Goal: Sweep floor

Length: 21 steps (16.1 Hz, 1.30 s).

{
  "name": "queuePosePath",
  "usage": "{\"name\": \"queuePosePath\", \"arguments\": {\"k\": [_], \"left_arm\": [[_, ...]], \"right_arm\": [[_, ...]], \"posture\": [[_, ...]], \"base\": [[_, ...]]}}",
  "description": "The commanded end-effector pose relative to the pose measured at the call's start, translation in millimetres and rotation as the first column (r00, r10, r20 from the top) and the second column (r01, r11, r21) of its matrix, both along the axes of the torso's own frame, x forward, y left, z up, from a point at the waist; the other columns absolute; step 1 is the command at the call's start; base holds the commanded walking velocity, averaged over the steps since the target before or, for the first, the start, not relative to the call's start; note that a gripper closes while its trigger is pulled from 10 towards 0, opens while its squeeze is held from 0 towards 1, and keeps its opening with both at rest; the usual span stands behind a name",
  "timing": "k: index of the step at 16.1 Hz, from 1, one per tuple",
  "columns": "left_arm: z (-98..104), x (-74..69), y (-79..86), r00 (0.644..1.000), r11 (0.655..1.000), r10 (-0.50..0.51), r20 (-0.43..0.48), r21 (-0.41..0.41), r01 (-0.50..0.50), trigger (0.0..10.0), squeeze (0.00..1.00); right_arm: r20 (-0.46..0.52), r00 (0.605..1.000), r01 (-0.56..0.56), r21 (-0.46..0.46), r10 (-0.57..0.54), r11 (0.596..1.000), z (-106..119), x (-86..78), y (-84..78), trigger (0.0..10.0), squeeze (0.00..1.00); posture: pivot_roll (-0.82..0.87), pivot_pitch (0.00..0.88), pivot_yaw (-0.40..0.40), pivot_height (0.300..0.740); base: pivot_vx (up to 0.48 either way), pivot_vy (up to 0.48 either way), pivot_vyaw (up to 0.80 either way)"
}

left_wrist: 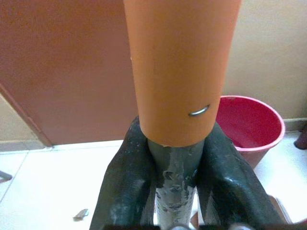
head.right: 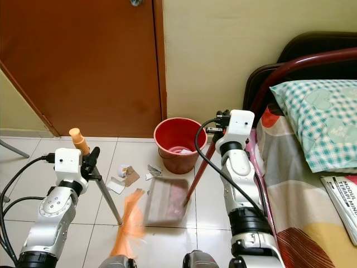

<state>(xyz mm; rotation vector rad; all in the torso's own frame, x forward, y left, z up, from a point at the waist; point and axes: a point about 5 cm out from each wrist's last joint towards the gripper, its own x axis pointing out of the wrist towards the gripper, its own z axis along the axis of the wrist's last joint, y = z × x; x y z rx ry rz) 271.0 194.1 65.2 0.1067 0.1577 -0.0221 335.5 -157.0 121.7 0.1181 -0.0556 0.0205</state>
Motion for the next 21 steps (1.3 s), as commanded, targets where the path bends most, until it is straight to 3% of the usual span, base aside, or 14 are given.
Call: {"name": "queuePosePath", "arguments": {"k": [1,2,4,5,10,12,14,15,16,21], "left_arm": [[-6.9,-3.6,13.3,0.998,0.995,0.041,-0.039,0.089,-0.037,10.0,0.00],[-5.5,-3.2,9.8,1.000,0.997,0.000,-0.031,0.073,0.003,10.0,0.00],[-2.3,-5.3,-13.9,0.982,0.983,-0.183,-0.036,-0.036,0.182,10.0,0.00],[0.4,-7.0,-24.7,0.964,0.965,-0.263,-0.032,-0.017,0.263,10.0,0.00],[2.0,-9.3,-39.4,0.927,0.928,-0.373,-0.049,-0.032,0.372,10.0,0.00],[6.5,-11.2,-51.3,0.884,0.884,-0.466,-0.040,-0.051,0.464,10.0,0.00],[12.7,-16.9,-69.8,0.808,0.807,-0.588,-0.027,-0.075,0.585,10.0,0.00],[13.4,-17.7,-71.6,0.800,0.799,-0.599,-0.026,-0.080,0.596,10.0,0.00],[18.9,-21.2,-84.7,0.757,0.750,-0.654,-0.005,-0.134,0.647,10.0,0.00],[40.2,-22.4,-103.5,0.706,0.675,-0.703,0.089,-0.228,0.701,10.0,0.00]], "right_arm": [[0.024,1.000,0.001,-0.034,0.000,0.999,7.6,3.7,-2.2,10.0,0.00],[0.023,0.999,0.028,-0.110,-0.026,0.994,4.1,1.5,-7.9,10.0,0.00],[-0.016,0.998,0.063,-0.112,-0.066,0.992,-6.8,-1.4,-11.5,10.0,0.00],[-0.025,0.996,0.084,-0.138,-0.089,0.987,-11.8,-3.5,-10.5,10.0,0.00],[-0.063,0.980,0.170,-0.230,-0.189,0.958,-25.6,-7.8,-14.4,10.0,0.00],[-0.093,0.968,0.204,-0.258,-0.234,0.945,-32.7,-7.5,-16.4,10.0,0.00],[-0.109,0.964,0.206,-0.268,-0.242,0.941,-34.6,-4.5,-12.9,10.0,0.00],[-0.108,0.964,0.206,-0.267,-0.241,0.941,-34.5,-4.1,-12.2,10.0,0.00],[-0.114,0.965,0.198,-0.272,-0.236,0.942,-35.2,-2.1,-8.4,10.0,0.00],[-0.126,0.970,0.166,-0.280,-0.208,0.946,-37.2,0.2,-4.1,10.0,0.00]], "posture": [[0.00,0.088,-0.013,0.740],[0.00,0.088,-0.013,0.740],[0.00,0.095,-0.008,0.740],[0.01,0.095,-0.004,0.740],[0.02,0.117,0.015,0.740],[0.02,0.122,0.019,0.740],[0.02,0.126,0.025,0.740],[0.02,0.126,0.025,0.740],[0.02,0.125,0.026,0.740],[0.02,0.123,0.025,0.740]], "base": [[0.000,0.000,0.00],[0.000,0.000,0.00],[0.000,0.000,0.00],[0.000,0.000,0.00],[0.000,0.000,0.00],[0.000,0.000,0.00],[0.000,0.000,0.00],[0.000,0.000,0.00],[0.000,0.000,0.00],[0.000,0.000,0.00]]}}
